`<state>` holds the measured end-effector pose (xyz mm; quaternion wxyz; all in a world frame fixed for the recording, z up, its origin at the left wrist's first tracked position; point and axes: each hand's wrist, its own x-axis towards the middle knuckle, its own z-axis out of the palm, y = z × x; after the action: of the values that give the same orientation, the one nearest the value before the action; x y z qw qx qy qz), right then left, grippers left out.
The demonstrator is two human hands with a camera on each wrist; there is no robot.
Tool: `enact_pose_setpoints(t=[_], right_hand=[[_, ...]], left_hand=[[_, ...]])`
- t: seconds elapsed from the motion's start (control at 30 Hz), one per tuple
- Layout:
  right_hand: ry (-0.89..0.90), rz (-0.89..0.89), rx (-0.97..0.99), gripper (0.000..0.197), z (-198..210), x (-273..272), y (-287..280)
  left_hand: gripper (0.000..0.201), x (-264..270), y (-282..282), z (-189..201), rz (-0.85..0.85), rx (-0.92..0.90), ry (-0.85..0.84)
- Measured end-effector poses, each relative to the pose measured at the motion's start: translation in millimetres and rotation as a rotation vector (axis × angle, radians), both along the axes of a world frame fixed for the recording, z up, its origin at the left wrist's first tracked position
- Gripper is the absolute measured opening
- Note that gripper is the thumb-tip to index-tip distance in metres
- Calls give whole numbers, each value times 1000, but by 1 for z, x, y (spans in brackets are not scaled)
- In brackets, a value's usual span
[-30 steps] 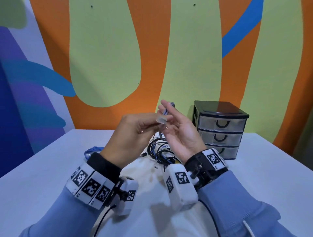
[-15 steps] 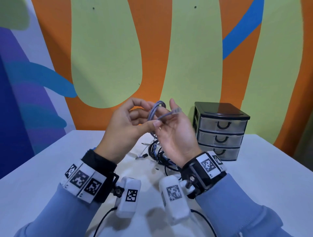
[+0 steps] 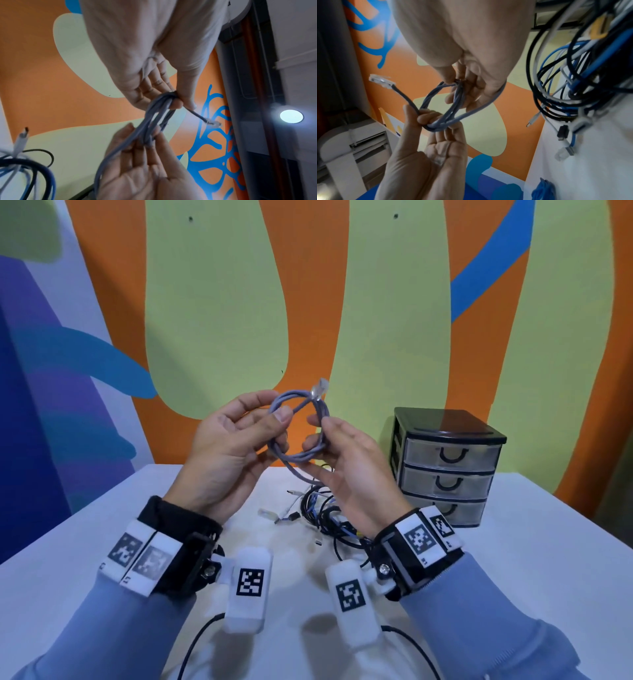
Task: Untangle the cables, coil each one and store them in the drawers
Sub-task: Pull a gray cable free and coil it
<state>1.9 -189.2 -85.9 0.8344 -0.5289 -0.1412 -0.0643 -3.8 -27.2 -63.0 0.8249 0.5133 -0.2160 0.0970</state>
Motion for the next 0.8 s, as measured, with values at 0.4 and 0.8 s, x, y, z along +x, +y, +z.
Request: enact_pose_setpoints(t=[0.4,0.8], right_hand=[[-266,-135,-82,10,4,-9,8],[-420,-216,-129,39,6,-9,7]], left_hand=[[10,8,14,-8,886,655,-335],[25,22,21,-6,455,-3,-89]])
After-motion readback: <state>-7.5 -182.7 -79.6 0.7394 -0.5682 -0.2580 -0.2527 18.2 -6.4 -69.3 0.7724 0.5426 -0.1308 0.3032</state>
